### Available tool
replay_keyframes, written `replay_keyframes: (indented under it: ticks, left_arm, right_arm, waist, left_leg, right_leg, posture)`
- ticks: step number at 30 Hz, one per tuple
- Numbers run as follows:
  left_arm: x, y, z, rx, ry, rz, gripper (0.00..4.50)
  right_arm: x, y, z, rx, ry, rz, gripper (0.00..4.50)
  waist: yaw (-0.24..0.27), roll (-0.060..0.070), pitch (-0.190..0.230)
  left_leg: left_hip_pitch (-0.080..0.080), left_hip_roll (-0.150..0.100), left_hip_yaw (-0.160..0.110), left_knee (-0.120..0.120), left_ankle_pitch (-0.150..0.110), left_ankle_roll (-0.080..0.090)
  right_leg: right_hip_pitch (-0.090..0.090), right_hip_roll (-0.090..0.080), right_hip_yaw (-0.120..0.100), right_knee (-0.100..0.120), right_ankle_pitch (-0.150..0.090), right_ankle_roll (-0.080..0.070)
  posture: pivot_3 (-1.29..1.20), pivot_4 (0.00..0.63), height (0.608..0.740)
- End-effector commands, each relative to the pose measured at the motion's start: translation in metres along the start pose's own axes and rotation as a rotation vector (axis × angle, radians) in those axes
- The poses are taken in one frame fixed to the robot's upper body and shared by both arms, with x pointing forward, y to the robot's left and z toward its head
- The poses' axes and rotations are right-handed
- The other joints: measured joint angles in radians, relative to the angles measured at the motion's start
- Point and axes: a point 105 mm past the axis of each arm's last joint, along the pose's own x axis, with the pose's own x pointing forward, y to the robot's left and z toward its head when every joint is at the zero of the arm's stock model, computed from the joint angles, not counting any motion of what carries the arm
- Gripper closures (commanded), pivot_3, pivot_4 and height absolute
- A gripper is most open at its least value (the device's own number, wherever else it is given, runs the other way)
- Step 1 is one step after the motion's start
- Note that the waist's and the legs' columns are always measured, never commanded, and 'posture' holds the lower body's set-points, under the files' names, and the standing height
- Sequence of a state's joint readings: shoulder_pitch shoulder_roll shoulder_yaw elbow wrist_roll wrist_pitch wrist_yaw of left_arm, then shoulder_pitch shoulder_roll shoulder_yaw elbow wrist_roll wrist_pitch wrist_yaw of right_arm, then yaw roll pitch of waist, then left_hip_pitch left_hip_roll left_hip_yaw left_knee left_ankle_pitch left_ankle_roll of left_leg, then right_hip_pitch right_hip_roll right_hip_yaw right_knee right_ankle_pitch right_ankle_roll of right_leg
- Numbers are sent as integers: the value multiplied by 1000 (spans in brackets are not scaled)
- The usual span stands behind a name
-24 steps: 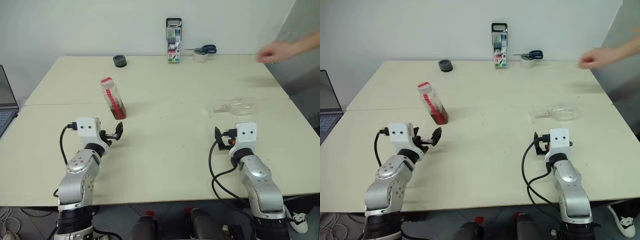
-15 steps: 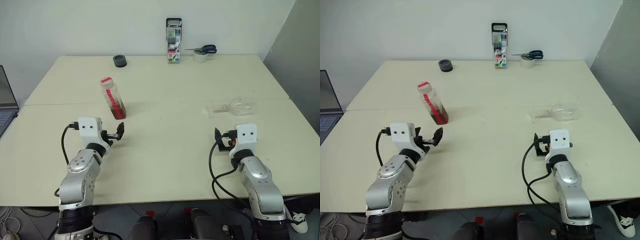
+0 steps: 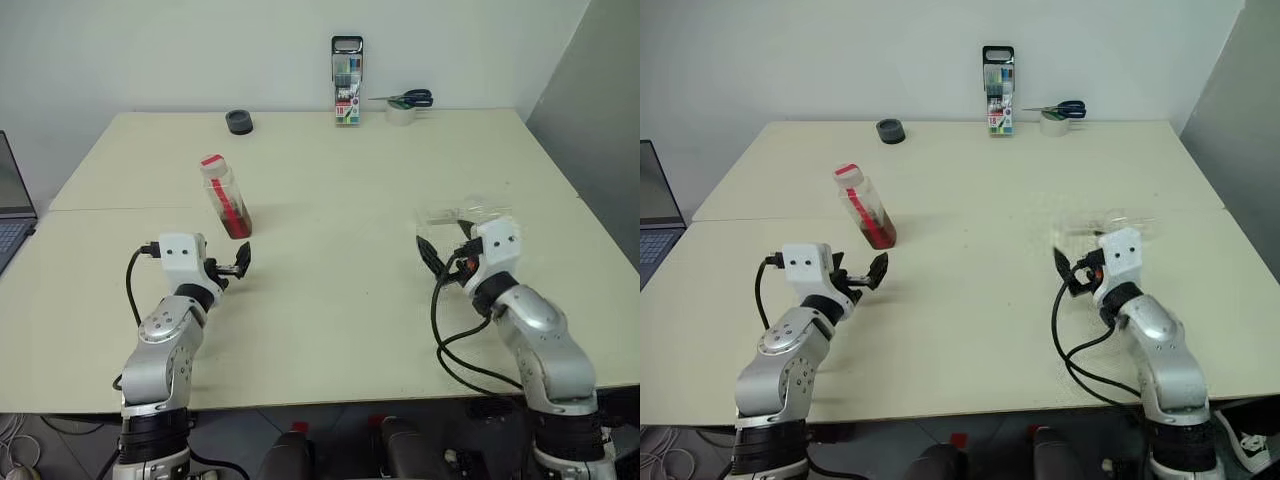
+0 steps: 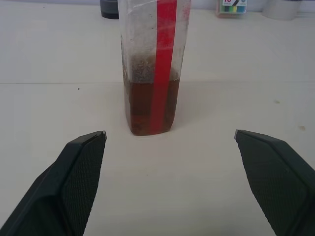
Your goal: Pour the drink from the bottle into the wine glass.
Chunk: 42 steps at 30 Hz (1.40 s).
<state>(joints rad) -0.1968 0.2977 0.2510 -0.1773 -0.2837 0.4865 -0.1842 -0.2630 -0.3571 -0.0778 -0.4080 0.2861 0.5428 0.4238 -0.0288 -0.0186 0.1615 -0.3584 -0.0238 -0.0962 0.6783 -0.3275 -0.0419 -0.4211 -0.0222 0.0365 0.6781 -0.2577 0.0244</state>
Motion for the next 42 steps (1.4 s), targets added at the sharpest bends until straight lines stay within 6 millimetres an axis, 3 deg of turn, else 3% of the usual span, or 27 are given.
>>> replay_keyframes:
  ticks: [1, 9, 18, 42]
  left_arm:
    - [3, 1, 18, 22, -65, 6, 15]
    - [11, -4, 24, 31, -88, -5, 15]
    - [24, -1, 34, 77, -99, 26, 15]
    - [73, 4, 66, 95, -207, 27, 15]
  right_arm:
    - [0, 25, 43, 23, -110, 258, 0]
    - [-1, 59, 68, 63, -118, 569, 0]
    - [10, 62, 71, 48, -144, 541, 0]
    - [7, 67, 79, 22, -172, 536, 0]
  waist:
    - [0, 0, 0]
    - [1, 0, 0]
    - [2, 0, 0]
    - [3, 0, 0]
  left_leg:
    - [0, 0, 0, 0, 0, 0]
    - [-1, 0, -2, 0, -1, 1]
    - [-2, 0, -2, 0, 0, 0]
    - [-3, 0, -3, 0, 0, 0]
  right_leg:
    - [0, 0, 0, 0, 0, 0]
    - [0, 0, -1, -2, 0, 0]
    - [0, -1, -2, -2, 0, 0]
    - [-2, -1, -2, -2, 0, 0]
  posture:
    - [0, 150, 740]
    - [0, 150, 740]
    - [0, 150, 740]
    - [0, 150, 740]
